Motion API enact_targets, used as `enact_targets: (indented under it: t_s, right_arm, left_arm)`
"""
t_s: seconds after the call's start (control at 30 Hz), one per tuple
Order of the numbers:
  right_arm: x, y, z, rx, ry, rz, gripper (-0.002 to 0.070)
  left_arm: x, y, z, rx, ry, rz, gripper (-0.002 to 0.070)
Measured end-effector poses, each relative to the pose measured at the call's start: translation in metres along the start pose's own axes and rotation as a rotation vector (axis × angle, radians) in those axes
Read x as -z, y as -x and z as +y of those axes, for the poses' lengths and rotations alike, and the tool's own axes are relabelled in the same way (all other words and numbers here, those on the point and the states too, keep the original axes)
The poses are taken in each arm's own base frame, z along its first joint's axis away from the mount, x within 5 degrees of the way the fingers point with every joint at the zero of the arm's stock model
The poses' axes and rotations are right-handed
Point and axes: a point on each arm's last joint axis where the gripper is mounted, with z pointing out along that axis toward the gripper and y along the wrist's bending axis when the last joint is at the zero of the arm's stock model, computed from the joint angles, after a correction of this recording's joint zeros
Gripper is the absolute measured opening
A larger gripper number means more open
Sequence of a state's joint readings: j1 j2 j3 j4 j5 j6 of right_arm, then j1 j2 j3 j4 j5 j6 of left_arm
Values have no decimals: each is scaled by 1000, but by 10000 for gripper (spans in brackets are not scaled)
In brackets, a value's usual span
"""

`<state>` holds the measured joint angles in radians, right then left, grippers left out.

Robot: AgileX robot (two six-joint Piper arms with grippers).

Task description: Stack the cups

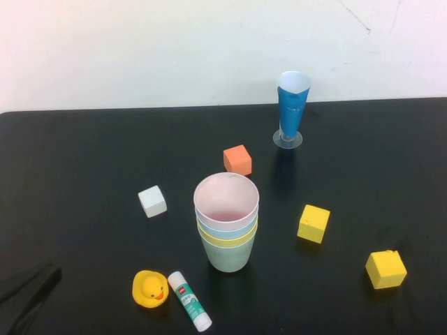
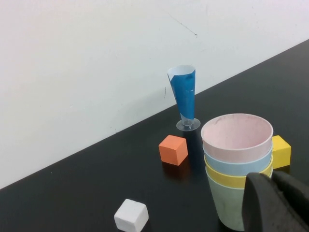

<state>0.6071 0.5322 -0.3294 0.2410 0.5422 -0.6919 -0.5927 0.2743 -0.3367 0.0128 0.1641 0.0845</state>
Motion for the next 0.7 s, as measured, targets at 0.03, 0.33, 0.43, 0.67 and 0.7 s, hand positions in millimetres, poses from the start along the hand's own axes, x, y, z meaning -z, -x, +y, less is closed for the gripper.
enact_targets:
  t_s: [0.03,0.33,0.43,0.67,0.7]
  right_arm:
    - [-1,-2,1,0,4,7,-1]
    - [-4,-12,7,-3,53,71,-1]
    - [-4,-12,7,-1,53,71,-1]
    - [-4,-12,7,1,53,71,-1]
    - [-4,-12,7,1,53,71,-1]
  left_arm:
    - [0,0,0,0,0,0,1]
    - [-2,-7,-1,2,-2,14,1]
    - [-3,-23,-2,-13,-3,52,1]
    - [8,-74,-7,-24,-2,85,1]
    - [10,-80,-7,-24,8,85,1]
